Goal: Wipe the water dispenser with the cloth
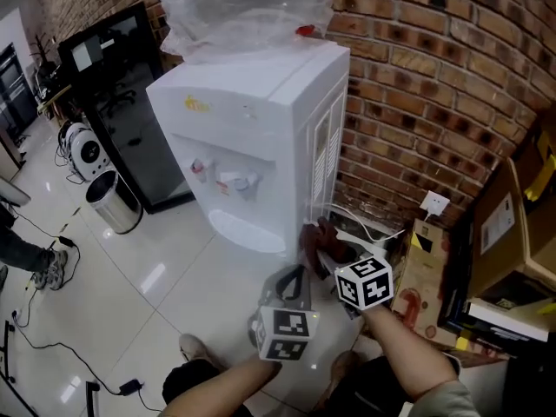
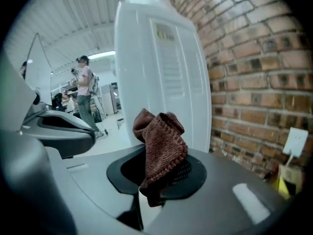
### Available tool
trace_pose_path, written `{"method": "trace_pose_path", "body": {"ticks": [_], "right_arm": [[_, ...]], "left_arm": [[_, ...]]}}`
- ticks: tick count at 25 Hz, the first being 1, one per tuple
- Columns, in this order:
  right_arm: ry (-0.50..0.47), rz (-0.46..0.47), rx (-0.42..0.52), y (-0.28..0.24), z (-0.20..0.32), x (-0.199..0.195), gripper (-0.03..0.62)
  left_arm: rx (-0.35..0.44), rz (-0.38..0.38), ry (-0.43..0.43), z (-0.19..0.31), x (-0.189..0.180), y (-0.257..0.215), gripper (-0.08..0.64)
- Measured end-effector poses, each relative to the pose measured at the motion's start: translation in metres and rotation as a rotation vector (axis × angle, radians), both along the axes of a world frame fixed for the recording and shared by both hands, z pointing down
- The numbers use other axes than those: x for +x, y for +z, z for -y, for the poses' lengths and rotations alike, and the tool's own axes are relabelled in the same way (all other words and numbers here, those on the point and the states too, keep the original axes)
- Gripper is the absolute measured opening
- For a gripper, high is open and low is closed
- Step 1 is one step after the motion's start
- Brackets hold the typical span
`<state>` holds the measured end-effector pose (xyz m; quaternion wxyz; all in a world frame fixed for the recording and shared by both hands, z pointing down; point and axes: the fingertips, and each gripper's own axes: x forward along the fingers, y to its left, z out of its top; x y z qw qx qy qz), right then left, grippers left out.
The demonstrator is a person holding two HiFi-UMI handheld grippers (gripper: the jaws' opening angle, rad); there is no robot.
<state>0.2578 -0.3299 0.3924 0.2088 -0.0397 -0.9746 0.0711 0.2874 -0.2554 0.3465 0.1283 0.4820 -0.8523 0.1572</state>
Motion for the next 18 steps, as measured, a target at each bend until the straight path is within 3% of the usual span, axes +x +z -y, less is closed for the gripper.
{"method": "trace_pose_path", "body": {"ticks": [5,9,13,18], "right_arm": [[-0.026,0.318,0.094,-0.166,0.03,0.008,0.083],[-0.025,0.544,0.164,-0.291,0.041,0.007,0.081],[-0.031,0.645,0.258,-0.361,0.041,0.002,0.081],[-0.053,0.679,0.278,-0.399,0.04,-0.022,0.081]], "left_arm": [[0.143,0.155,-0.002,0.02,-0.005,-0.125,0.0],[0.226,0.21,-0.018,0.029,-0.011,-0.194,0.0],[0.273,0.261,-0.061,0.033,-0.017,-0.239,-0.001],[0.299,0.251,-0.116,0.035,-0.033,-0.269,-0.001]]}}
